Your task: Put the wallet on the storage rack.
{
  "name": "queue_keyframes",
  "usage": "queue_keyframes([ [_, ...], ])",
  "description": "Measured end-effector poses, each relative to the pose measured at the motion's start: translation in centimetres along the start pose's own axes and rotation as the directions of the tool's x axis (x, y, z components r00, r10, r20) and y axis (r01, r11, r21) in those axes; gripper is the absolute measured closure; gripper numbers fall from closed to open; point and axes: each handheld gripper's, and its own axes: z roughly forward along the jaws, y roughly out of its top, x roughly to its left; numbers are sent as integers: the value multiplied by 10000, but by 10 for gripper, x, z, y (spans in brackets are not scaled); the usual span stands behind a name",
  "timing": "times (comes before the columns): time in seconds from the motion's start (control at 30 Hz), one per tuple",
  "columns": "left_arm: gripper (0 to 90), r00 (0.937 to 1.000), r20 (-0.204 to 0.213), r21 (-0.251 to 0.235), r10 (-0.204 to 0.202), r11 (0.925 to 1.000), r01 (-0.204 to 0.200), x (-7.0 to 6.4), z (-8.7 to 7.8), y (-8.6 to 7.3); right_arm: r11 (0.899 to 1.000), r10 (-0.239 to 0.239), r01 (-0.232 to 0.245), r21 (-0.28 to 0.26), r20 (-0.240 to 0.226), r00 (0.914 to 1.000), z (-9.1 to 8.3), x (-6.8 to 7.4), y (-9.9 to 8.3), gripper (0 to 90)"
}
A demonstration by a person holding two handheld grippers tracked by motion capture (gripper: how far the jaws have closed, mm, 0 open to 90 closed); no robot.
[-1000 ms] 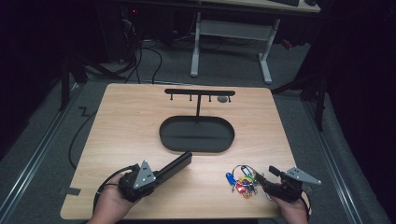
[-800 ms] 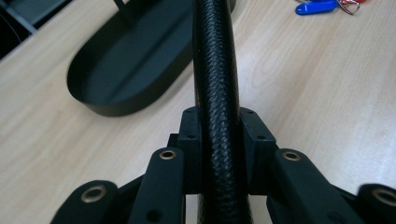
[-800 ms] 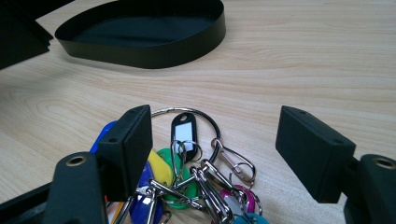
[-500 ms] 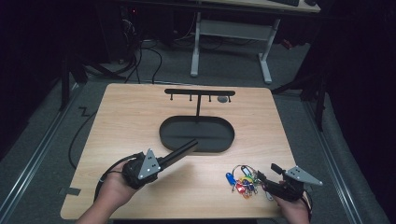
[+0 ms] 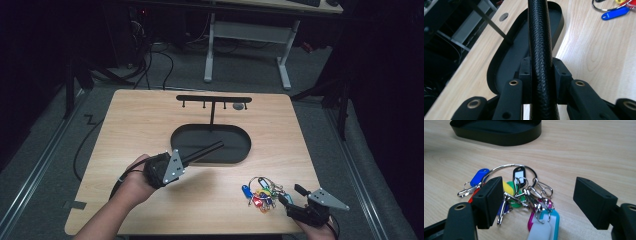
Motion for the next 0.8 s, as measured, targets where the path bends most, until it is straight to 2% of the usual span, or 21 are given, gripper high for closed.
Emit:
queue_keyframes([
  [0.2,735,9990,-51,93,434,9990,-433,4,10,9,9998,218,-218,-49,-80,9997,-3,0,2,236],
  [0.4,735,9975,-86,215,700,9973,-698,12,27,15,9998,211,-211,-54,-63,9998,-1,-1,3,241],
  [0.6,735,9913,-68,414,1318,9905,-1314,21,46,19,9997,252,-252,-29,-135,9996,0,-1,3,245],
  [0.8,734,9847,59,440,1740,9837,-1741,29,59,23,9997,247,-248,-75,-103,9996,-2,-3,2,246],
])
